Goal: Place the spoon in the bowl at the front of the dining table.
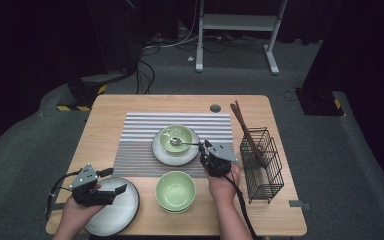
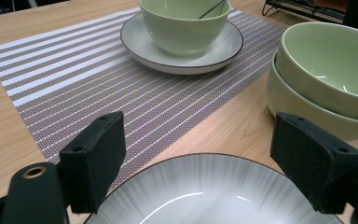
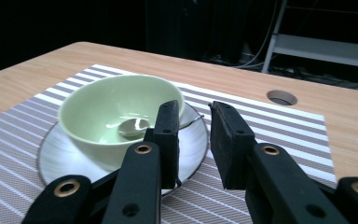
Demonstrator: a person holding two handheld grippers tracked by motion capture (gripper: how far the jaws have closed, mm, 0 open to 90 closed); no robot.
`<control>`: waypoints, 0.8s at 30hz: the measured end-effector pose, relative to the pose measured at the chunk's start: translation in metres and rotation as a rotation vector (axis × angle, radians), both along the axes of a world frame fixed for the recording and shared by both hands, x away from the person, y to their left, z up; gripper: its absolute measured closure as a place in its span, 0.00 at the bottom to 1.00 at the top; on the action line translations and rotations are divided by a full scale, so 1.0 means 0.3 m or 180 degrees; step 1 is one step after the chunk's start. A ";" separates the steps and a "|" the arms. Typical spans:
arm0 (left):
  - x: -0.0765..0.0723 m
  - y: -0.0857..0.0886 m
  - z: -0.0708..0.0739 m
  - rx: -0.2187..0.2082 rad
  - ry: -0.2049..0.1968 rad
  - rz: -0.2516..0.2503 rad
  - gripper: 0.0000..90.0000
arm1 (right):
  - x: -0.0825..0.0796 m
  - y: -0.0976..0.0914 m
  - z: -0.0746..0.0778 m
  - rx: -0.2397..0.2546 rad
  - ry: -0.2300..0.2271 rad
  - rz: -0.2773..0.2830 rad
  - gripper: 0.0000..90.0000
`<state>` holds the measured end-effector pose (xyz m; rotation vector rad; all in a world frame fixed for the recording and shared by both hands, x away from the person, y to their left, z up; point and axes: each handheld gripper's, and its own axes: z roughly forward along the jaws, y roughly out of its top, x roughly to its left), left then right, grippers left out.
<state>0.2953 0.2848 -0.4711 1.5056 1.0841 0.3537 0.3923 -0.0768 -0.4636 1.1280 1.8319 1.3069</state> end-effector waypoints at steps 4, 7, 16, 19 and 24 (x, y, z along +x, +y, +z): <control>0.000 0.000 0.000 0.0002 -0.0002 -0.0003 0.20 | 0.019 -0.012 -0.004 -0.0025 0.0026 -0.0058 0.80; 0.001 0.003 0.000 0.0005 -0.0003 -0.0002 0.20 | 0.016 -0.015 -0.005 -0.0013 0.0038 -0.0062 0.82; -0.001 0.000 0.001 0.0004 -0.0004 -0.0009 0.20 | -0.046 0.001 -0.005 -0.0048 0.0020 -0.0022 0.93; -0.001 -0.004 0.002 -0.0004 -0.0004 -0.0015 0.20 | -0.043 0.014 0.002 -0.0062 -0.0006 0.0017 0.93; -0.001 -0.005 0.002 0.0000 -0.0002 -0.0020 0.20 | -0.011 0.030 0.004 -0.0091 0.0016 -0.0010 0.92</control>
